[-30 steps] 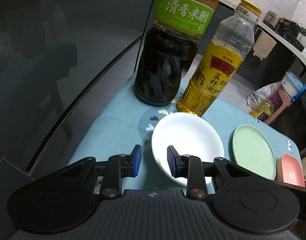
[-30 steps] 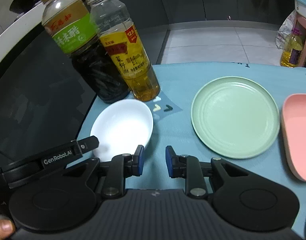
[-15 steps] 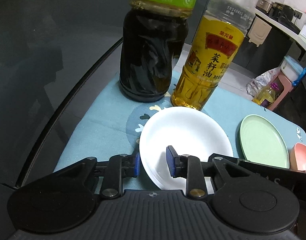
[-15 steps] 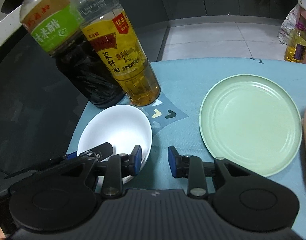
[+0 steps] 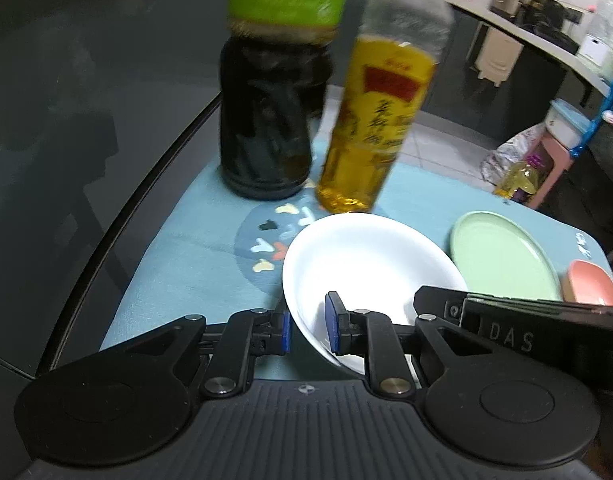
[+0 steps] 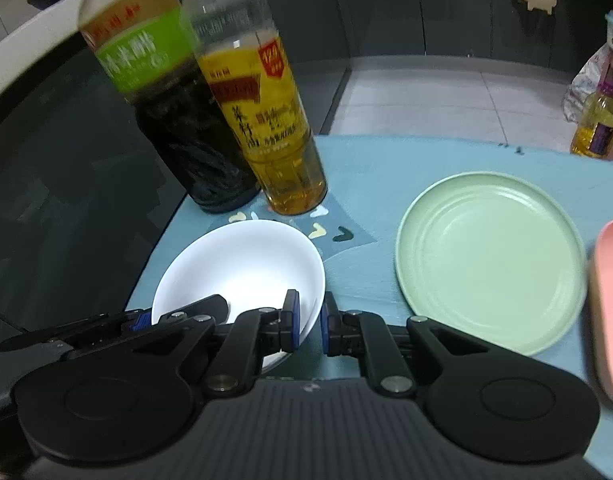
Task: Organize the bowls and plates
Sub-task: 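Carry the small white bowl and lower it into the stacked bowls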
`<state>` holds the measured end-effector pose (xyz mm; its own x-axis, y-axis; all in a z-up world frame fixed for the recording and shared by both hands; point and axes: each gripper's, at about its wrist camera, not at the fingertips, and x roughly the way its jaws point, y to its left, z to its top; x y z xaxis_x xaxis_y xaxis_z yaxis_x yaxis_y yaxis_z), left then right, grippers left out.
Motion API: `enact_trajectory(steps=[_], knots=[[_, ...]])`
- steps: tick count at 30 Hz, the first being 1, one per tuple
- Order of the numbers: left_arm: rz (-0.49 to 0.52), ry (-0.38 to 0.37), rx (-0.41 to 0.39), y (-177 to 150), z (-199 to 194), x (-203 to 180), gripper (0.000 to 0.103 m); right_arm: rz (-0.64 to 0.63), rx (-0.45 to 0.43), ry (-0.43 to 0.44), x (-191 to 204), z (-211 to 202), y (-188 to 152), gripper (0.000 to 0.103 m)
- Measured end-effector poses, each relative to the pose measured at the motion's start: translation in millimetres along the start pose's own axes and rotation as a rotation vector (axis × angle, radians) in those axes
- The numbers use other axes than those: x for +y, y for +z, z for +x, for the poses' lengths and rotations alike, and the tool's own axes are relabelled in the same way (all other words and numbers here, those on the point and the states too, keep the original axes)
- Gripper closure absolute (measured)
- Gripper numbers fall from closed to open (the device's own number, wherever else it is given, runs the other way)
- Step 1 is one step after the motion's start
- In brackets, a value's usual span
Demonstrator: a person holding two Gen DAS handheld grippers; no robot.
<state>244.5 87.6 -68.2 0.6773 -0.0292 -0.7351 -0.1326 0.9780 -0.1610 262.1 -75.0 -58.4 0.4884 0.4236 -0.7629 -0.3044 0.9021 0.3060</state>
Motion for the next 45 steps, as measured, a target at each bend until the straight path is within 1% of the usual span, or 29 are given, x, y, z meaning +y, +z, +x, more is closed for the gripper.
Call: enact_trajectory(steps=[6, 11, 16, 23, 33, 40, 45], knots=[[0.019, -0.024, -0.045, -7, -34, -8, 0.087, -0.012, -0.041, 0.0, 3, -34, -11, 0.103], [0.024, -0.04, -0.068, -18, -61, -11, 0.087, -0.01, -0.064, 0.015, 6, -64, -28, 0.103], [0.025, -0.056, -0.079, -33, -86, -14, 0.087, -0.014, -0.076, 0.025, 10, -90, -47, 0.103], [0.057, -0.073, -0.101, -59, -123, -26, 0.087, -0.005, -0.101, 0.029, 9, -125, -77, 0.103], [0.082, -0.099, -0.098, -107, -162, -32, 0.087, 0.019, -0.105, 0.031, 4, -162, -125, 0.103], [0.088, -0.111, -0.078, -138, -183, -30, 0.087, 0.039, -0.097, 0.04, 6, -179, -156, 0.103], [0.085, -0.118, -0.057, -154, -190, -27, 0.087, 0.034, -0.082, 0.034, 9, -184, -171, 0.103]])
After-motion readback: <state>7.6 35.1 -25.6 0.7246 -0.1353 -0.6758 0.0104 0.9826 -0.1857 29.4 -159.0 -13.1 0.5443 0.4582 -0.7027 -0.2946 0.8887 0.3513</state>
